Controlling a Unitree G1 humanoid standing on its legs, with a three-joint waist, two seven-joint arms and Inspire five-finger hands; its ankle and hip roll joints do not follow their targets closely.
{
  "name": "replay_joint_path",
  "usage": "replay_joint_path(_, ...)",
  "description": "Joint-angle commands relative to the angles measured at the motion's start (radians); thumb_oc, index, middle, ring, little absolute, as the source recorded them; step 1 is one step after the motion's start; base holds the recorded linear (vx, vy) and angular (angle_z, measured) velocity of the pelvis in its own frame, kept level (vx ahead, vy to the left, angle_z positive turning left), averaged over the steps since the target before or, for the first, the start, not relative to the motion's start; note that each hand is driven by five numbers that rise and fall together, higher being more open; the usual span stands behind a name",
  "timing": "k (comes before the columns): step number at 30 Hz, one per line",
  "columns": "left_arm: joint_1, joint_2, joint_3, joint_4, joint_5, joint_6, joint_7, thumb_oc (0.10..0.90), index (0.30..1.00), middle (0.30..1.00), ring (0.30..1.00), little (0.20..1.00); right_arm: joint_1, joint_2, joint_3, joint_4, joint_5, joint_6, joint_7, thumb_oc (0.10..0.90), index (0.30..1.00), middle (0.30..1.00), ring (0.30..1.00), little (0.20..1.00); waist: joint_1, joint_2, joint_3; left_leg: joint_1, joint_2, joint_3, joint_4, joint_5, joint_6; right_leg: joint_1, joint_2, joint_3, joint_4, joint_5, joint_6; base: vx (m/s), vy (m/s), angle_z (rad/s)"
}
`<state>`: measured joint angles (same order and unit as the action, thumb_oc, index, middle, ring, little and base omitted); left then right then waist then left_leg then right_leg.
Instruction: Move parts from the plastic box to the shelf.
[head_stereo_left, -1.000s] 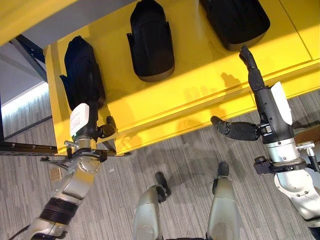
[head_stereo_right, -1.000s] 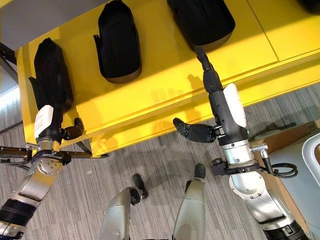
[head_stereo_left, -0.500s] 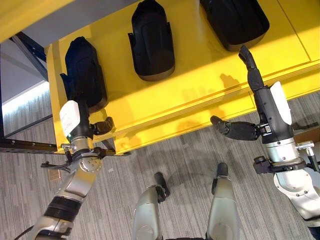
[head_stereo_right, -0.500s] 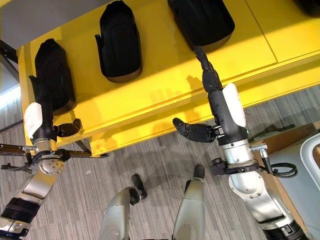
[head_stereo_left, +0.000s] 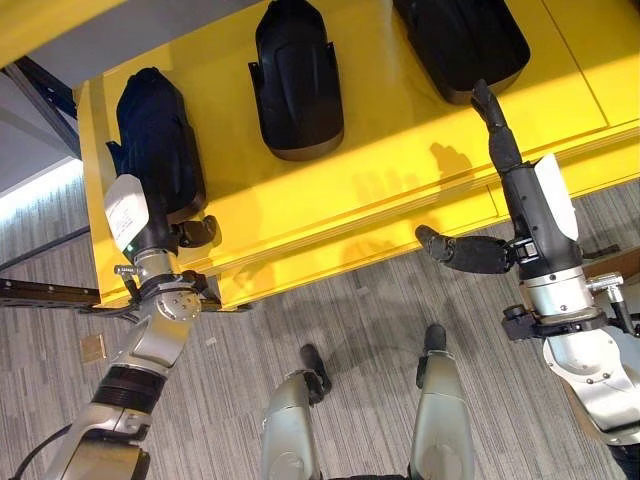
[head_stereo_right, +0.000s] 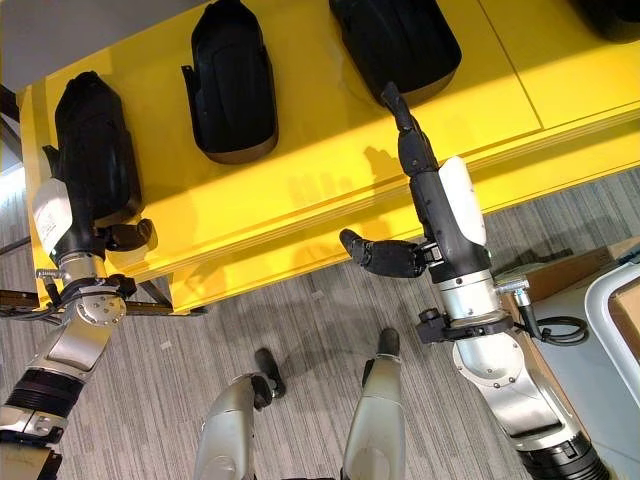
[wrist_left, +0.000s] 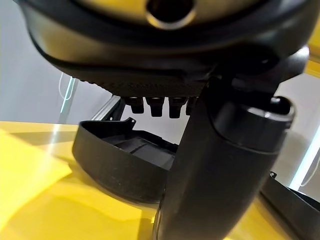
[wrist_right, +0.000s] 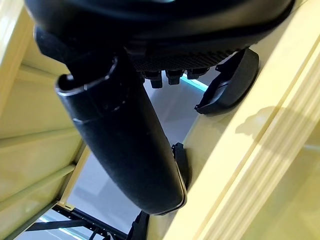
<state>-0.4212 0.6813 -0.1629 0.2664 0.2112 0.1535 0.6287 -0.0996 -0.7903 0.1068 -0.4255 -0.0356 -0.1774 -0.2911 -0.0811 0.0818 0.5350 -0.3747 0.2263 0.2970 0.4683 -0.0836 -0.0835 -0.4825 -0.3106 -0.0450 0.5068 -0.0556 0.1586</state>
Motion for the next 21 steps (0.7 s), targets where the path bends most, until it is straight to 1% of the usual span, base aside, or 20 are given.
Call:
replay_joint_path(1,-0.075,0.117,0.047,-0.005,0.104,-0.014,0.100,0.900,1.000,1.000,1.000,1.000,-0.103,0.038,-0.038,-0.094,0.001,-0.077,-0.023,0.900,1.000,1.000,1.000,1.000,-0.003,-0.057,-0.032,0.006,0.009,-0.059,-0.040,-0.008,-0.016,0.091,-0.041,-0.061,0.031,-0.100,0.014,0.00,0.000,0.00)
replay_joint_path(4,-0.063,0.123,0.053,-0.008,0.108,-0.016,0.111,0.900,1.000,1.000,1.000,1.000,-0.101,0.036,-0.040,-0.088,0.002,-0.085,-0.023,0.900,1.000,1.000,1.000,1.000,-0.002,-0.056,-0.033,0.007,0.008,-0.060,-0.040,-0.008,-0.016,0.093,-0.043,-0.060,0.029,-0.099,0.014,0.00,0.000,0.00)
replay_joint_path(9,-0.040,0.132,0.069,-0.014,0.156,-0.008,0.146,0.900,1.000,1.000,1.000,1.000,-0.092,0.035,-0.044,-0.087,0.003,-0.086,-0.029,0.900,1.000,1.000,1.000,1.000,0.003,-0.054,-0.034,0.009,0.007,-0.061,-0.041,-0.009,-0.015,0.095,-0.048,-0.063,0.027,-0.100,0.015,0.00,0.000,0.00)
replay_joint_path(11,-0.010,0.146,0.101,-0.032,0.170,-0.008,0.160,0.900,1.000,1.000,1.000,1.000,-0.081,0.034,-0.050,-0.084,0.002,-0.091,-0.030,0.900,1.000,1.000,1.000,1.000,0.008,-0.050,-0.036,0.013,0.004,-0.060,-0.044,-0.009,-0.015,0.098,-0.051,-0.065,0.027,-0.101,0.016,0.00,0.000,0.00)
replay_joint_path(17,0.031,0.162,0.138,-0.059,0.192,-0.003,0.168,0.900,1.000,1.000,1.000,1.000,-0.065,0.027,-0.063,-0.084,0.007,-0.097,-0.031,0.900,1.000,1.000,1.000,1.000,0.013,-0.043,-0.040,0.017,0.000,-0.062,-0.046,-0.010,-0.015,0.103,-0.059,-0.069,0.026,-0.103,0.017,0.00,0.000,0.00)
replay_joint_path(21,0.055,0.177,0.164,-0.066,0.190,0.016,0.177,0.900,1.000,1.000,1.000,1.000,-0.055,0.017,-0.073,-0.082,0.013,-0.103,-0.027,0.900,1.000,1.000,1.000,1.000,0.011,-0.035,-0.044,0.022,-0.003,-0.061,-0.049,-0.010,-0.015,0.103,-0.063,-0.066,0.027,-0.104,0.018,0.01,0.016,0.00)
